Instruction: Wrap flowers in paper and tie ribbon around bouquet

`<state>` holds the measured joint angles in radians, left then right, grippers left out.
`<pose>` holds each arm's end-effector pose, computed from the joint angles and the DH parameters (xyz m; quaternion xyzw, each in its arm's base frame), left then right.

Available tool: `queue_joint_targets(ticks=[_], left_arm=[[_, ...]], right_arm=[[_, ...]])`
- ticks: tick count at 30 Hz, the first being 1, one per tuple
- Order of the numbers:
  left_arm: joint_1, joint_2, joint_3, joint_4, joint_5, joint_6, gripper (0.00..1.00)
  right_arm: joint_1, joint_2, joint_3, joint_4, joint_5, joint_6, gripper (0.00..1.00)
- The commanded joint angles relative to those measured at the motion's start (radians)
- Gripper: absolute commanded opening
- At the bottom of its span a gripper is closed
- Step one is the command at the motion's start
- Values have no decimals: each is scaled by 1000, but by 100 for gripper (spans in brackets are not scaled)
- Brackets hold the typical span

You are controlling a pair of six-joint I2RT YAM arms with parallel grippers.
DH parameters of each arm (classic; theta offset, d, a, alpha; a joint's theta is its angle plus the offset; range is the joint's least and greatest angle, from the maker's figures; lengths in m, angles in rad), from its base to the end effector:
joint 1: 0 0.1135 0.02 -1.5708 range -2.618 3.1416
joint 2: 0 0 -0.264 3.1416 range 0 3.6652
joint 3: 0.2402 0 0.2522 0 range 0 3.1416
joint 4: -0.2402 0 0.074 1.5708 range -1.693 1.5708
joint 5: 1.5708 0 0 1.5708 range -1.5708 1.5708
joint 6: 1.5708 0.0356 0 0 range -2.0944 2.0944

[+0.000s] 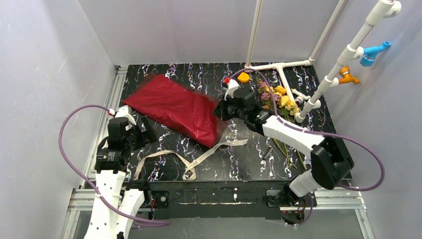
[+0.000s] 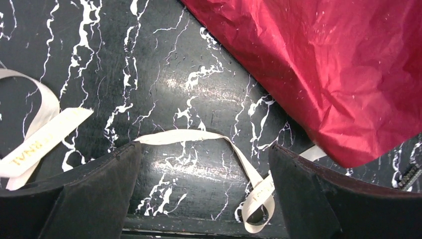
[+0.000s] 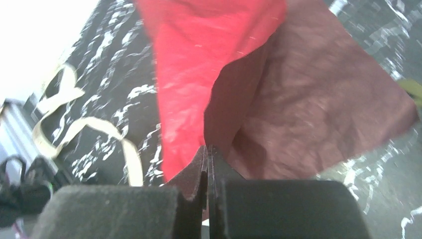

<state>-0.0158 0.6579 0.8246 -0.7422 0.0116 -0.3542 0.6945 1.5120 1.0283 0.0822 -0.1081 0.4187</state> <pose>0.1346 -0.0025 0.3151 -0.1452 0.8666 -0.0928 0.4683 0.2664 0.2269 0.2735 -0.1440 0.8207 0.3294 0.4441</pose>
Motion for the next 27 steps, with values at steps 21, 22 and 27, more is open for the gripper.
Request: queue_joint_targets(ticks=[21,22,27], left_arm=[[4,170,261,-45,254,-481,100],[4,192,259,-24,287,-482,100],[4,279,271,32,327,-450,100]], right_arm=[[615,-131,4,20,262,-677,1],[626,-134,-2,31,266,-686,1],[656,-139,-9,43,265,-726,1]])
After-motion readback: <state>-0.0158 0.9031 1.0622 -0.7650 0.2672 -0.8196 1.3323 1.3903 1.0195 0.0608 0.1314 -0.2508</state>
